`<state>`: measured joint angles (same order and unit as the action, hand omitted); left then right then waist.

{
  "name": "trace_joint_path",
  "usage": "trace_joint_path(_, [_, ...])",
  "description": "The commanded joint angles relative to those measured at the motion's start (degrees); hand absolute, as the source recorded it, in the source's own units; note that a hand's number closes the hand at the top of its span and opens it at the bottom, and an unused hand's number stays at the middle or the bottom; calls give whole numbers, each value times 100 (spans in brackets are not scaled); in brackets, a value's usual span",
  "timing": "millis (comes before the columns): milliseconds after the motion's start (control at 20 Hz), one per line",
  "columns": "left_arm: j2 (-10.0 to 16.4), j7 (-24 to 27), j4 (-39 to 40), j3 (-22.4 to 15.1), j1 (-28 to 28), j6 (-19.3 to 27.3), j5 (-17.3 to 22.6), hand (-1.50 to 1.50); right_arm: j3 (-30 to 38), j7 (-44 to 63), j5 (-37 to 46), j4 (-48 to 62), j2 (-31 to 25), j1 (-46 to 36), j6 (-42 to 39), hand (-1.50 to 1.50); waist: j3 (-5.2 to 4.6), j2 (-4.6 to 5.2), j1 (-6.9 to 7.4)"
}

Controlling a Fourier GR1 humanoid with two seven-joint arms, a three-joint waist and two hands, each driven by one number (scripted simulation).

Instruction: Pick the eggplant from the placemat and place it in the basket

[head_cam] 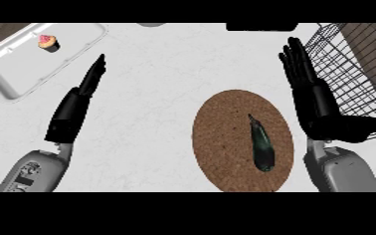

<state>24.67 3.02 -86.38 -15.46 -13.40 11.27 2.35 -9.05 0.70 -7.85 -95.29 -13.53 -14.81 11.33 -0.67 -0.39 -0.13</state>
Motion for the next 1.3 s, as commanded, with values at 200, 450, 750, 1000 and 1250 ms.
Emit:
trace_joint_path(200, [-88,-599,527,371,256,137,286,0,759,-739,-2355,1080,266,714,-1903,150,142,230,130])
trace_joint_path(450, [-151,-1249,744,429,264,30,524,0,484,-2807,-2351,732,738,997,-3198,-150,90,62,-7])
trace_joint_path(750, [-157,-1416,1042,600,-42,-54,445,0,706,-1941,-963,421,-44,1058,-1816,-150,59,34,-74])
trace_joint_path(1000, [-245,-1460,897,486,14,-26,421,0,870,-1008,268,682,-1801,737,-1957,-150,41,39,-17])
trace_joint_path(1250, [-188,-1233,999,602,141,-156,489,0,838,-745,112,696,-3357,721,-3790,-150,50,47,18])
